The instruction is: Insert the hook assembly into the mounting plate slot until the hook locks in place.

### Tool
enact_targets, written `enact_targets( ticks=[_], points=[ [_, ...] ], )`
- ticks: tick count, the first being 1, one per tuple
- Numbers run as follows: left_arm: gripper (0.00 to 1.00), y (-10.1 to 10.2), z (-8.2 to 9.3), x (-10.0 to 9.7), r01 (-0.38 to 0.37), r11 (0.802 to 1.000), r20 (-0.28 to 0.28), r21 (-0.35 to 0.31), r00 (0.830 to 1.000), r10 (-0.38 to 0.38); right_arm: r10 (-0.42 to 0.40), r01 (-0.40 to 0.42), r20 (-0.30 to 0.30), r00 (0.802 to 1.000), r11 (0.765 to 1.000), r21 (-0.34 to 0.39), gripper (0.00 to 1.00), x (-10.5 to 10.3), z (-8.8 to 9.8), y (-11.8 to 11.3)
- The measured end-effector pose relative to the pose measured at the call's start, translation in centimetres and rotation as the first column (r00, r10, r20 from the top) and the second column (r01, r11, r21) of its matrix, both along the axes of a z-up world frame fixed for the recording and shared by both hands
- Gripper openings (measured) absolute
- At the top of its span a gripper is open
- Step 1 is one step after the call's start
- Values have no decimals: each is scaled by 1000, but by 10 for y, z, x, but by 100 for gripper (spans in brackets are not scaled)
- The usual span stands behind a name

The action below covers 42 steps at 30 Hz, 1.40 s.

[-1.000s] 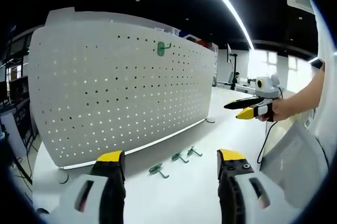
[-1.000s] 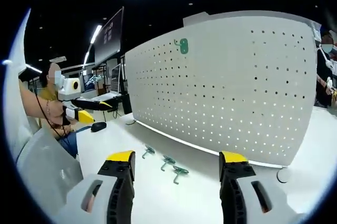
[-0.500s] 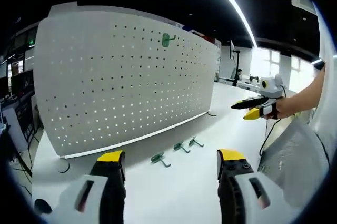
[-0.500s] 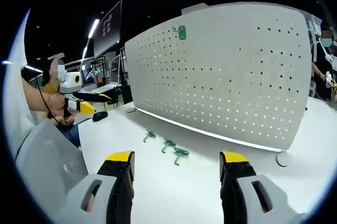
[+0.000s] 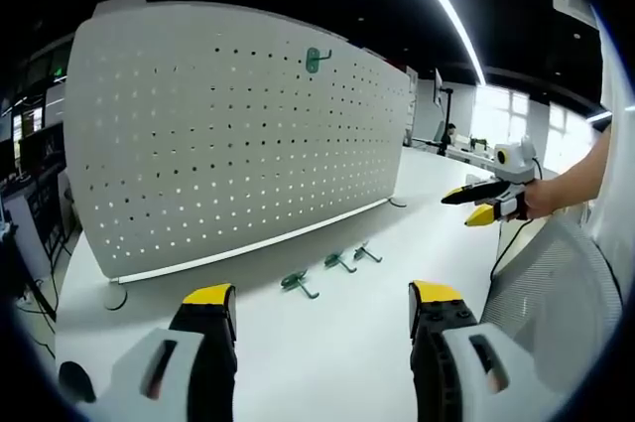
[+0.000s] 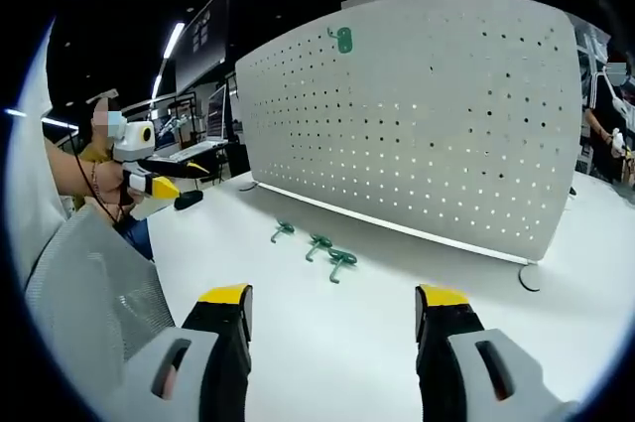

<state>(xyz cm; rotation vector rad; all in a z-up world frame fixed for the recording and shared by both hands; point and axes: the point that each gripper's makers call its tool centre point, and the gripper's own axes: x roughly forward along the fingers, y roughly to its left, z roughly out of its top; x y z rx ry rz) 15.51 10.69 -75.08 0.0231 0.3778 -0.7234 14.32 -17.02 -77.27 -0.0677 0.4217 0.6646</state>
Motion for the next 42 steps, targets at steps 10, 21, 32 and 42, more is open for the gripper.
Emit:
enact_targets(
  ticks=[10, 21, 32, 42],
  points=[
    [73, 1, -4, -2, -7, 1000, -15, 4, 1000, 7, -2, 2, -20, 1000, 1000, 1, 65, -4, -6, -2],
    [72, 2, -2, 2, -5, 1000, -16, 2, 1000, 5, -2, 2, -25, 1000, 1000, 4, 65, -4, -7, -2],
    [71, -9, -11, 20, 79, 990, -27, 119, 997, -76, 9, -9, -15, 1000, 1000, 10, 65, -4, -3, 1],
    [71, -21, -22, 33, 158, 968, -55, 193, 987, -150, 15, -15, -20, 1000, 1000, 12, 65, -7, -4, 2]
  ],
)
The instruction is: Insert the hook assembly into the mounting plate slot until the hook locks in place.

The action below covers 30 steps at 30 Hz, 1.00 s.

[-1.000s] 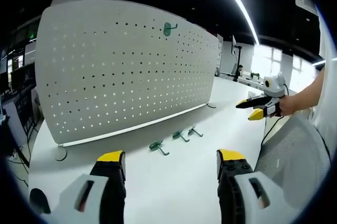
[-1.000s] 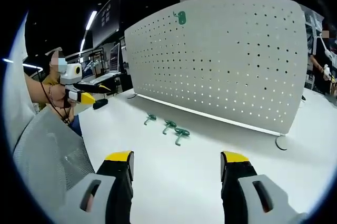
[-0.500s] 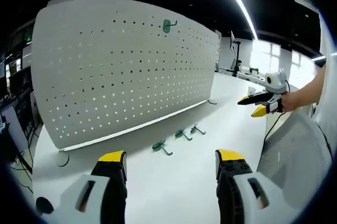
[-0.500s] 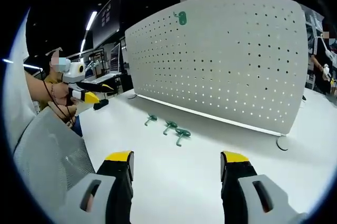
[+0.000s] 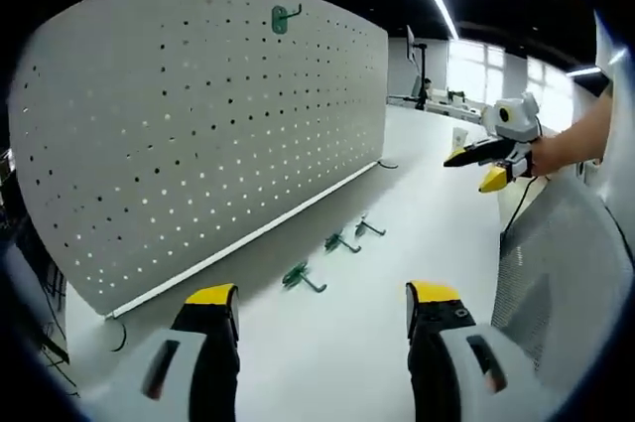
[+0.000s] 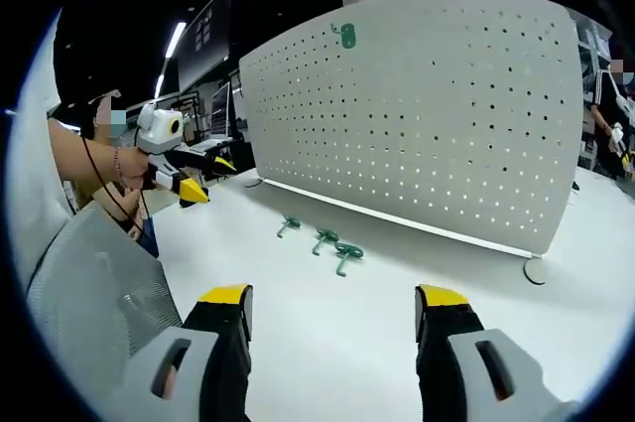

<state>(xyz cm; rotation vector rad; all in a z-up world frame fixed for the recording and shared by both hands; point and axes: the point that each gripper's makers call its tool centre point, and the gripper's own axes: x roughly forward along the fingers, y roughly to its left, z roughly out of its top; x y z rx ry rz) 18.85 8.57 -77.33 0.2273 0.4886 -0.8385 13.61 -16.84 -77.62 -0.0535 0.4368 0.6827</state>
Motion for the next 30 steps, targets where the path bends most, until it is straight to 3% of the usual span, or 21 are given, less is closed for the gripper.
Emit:
enact_targets(
  ticks=[17, 30],
  points=[
    [72, -9, -27, 20, 82, 994, -46, 76, 996, -78, 6, -6, -8, 1000, 1000, 0, 64, -5, -1, 1],
    [73, -18, -48, 33, 187, 963, -105, 193, 980, -170, 9, -9, -37, 999, 1000, -8, 60, -9, -4, 1]
  ],
)
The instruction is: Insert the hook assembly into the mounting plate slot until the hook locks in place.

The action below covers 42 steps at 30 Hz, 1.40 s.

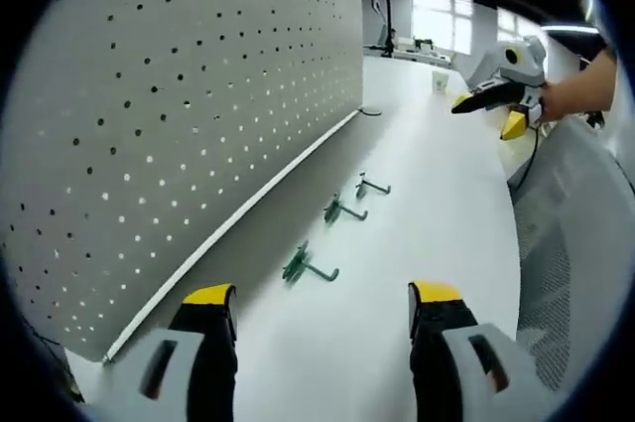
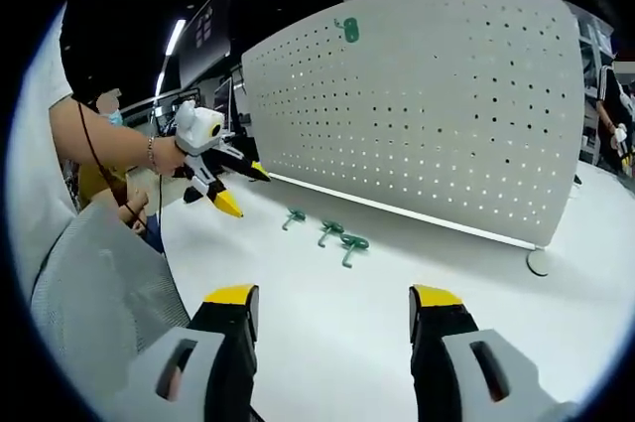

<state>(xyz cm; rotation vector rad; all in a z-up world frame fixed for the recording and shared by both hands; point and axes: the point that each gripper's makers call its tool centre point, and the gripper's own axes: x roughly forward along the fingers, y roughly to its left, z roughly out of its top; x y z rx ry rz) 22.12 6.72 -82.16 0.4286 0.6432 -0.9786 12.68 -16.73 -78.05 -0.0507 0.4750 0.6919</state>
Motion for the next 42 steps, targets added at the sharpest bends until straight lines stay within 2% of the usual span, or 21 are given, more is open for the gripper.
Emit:
enact_targets(
  ticks=[14, 27, 29, 35, 42],
  points=[
    [72, -2, -19, 3, 95, 992, -50, 83, 995, -91, 1, -2, -16, 1000, 1000, -17, 62, -1, -3, -2],
    [73, -1, -33, 10, 146, 981, -93, 128, 986, -135, 4, -4, -27, 1000, 1000, -20, 63, -2, -6, -1],
    [73, -1, -33, 11, 156, 978, -95, 137, 985, -144, 19, -20, -36, 999, 999, -26, 60, -4, -7, 0],
    [73, -2, -37, 15, 185, 969, -103, 164, 980, -170, 17, -18, -26, 1000, 999, -31, 62, -3, -6, -1],
    [73, -5, -44, 18, 243, 947, -122, 208, 968, -221, 15, -16, -32, 999, 999, -30, 62, -5, -7, -1]
  ],
)
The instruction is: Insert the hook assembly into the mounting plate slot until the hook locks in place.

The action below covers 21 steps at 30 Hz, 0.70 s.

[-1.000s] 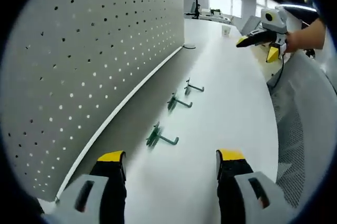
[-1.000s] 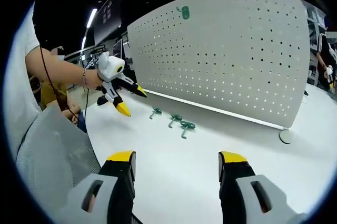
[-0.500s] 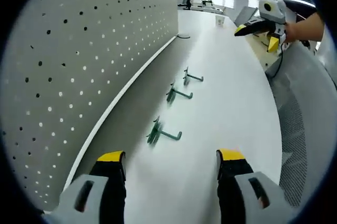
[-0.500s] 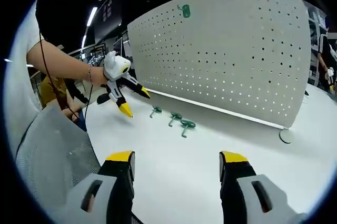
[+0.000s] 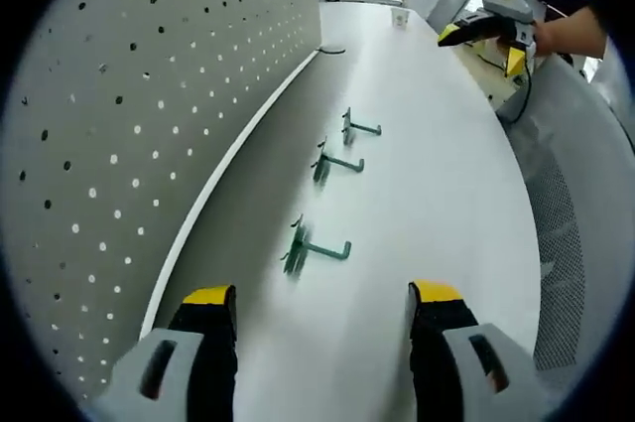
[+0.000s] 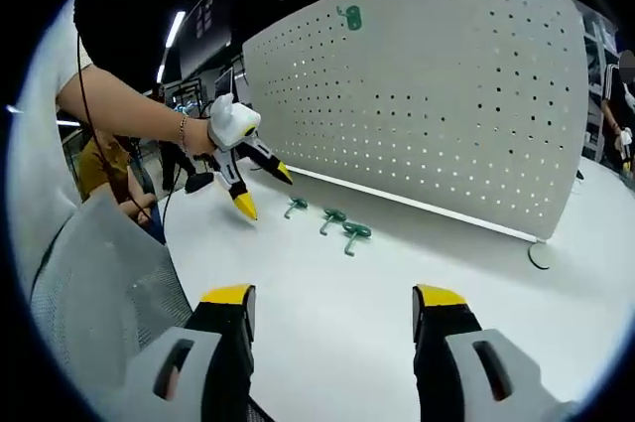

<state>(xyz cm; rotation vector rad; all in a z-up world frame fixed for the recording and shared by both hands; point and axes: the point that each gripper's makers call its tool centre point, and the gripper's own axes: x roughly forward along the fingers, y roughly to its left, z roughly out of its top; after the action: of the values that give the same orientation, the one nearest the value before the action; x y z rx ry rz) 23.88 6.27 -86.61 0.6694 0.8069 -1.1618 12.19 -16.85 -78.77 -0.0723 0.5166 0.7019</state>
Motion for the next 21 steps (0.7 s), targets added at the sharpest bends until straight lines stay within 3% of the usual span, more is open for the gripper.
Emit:
enact_targets(
  ticks=[12, 21],
  points=[
    [72, -2, -13, 2, 57, 998, -38, 37, 998, -56, -15, 15, -6, 1000, 1000, -5, 62, -1, 1, -8],
    [71, -7, -16, 3, 95, 995, -49, 6, 994, -95, -32, 32, -10, 999, 999, -3, 61, -2, 3, -11]
  ],
)
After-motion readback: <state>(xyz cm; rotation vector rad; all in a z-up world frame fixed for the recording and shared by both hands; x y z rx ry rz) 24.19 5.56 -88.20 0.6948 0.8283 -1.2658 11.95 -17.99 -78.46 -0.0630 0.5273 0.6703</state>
